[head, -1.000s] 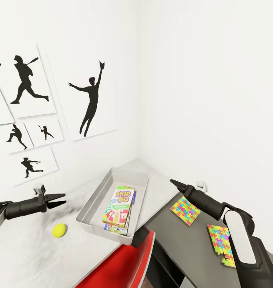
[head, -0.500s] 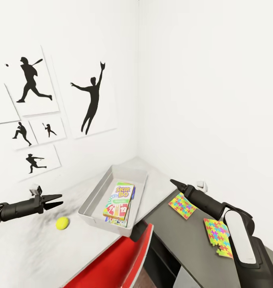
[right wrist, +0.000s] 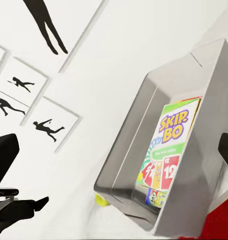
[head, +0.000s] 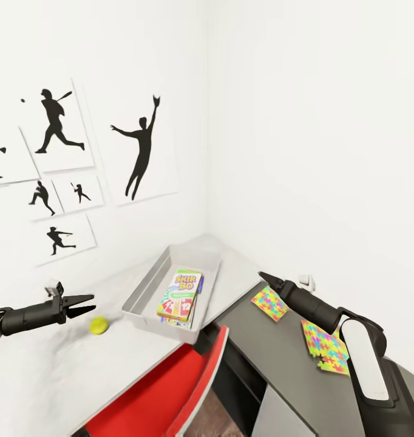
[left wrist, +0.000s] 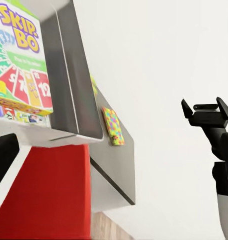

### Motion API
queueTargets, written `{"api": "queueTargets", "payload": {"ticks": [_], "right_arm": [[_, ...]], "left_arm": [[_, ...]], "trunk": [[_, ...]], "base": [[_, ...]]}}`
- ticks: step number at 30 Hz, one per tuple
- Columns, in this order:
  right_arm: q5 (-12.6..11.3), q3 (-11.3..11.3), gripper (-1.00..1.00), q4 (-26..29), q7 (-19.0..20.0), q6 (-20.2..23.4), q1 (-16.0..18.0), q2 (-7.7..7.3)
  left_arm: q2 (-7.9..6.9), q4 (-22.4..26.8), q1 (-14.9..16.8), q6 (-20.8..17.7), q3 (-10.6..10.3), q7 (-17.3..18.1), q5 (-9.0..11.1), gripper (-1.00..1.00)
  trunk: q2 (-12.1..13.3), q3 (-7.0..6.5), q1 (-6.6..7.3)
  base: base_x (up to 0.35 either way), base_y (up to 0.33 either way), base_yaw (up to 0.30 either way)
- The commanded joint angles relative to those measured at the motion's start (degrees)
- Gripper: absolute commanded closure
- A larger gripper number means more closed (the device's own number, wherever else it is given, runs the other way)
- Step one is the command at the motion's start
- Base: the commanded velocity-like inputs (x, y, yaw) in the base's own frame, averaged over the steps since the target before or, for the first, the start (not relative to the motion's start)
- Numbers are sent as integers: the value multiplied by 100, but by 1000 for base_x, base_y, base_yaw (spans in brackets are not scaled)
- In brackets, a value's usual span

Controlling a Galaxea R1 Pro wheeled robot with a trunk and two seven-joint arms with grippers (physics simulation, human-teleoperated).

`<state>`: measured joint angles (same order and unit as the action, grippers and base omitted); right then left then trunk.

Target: Put all the toys in the child's room - the three board games (two on the bed and one on the table), the two jigsaw puzzles on the table, and the tennis ball on the table - inside the toy box on the table in the child's room.

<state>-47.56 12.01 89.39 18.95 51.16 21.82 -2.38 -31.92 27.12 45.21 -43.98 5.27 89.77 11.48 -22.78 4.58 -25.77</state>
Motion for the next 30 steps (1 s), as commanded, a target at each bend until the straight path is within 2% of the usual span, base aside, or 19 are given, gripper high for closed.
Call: {"api": "queueTargets", "payload": {"ticks": [1, 7, 15, 30], "right_arm": [[27, 10, -100, 0, 39, 27, 6, 1], [20, 5, -100, -1, 35, 26, 6, 2], [19, 3, -100, -16, 37, 25, 7, 5], [27, 4, -100, -26, 37, 25, 6, 9]], "left_arm": [[0, 2, 5, -60, 0, 23, -5, -100], [-5, 4, 4, -51, 0, 23, -5, -100], [-9, 4, 5, -34, 3, 23, -6, -100], [-16, 4, 5, -33, 9, 23, -5, -100]], "trunk": [[-14, 13, -1], [-14, 9, -1], [-14, -13, -1], [-14, -56, -1]], "base": [[-272, -150, 0], [-233, -208, -65], [-102, -239, -247], [-4, -22, -275]]}}
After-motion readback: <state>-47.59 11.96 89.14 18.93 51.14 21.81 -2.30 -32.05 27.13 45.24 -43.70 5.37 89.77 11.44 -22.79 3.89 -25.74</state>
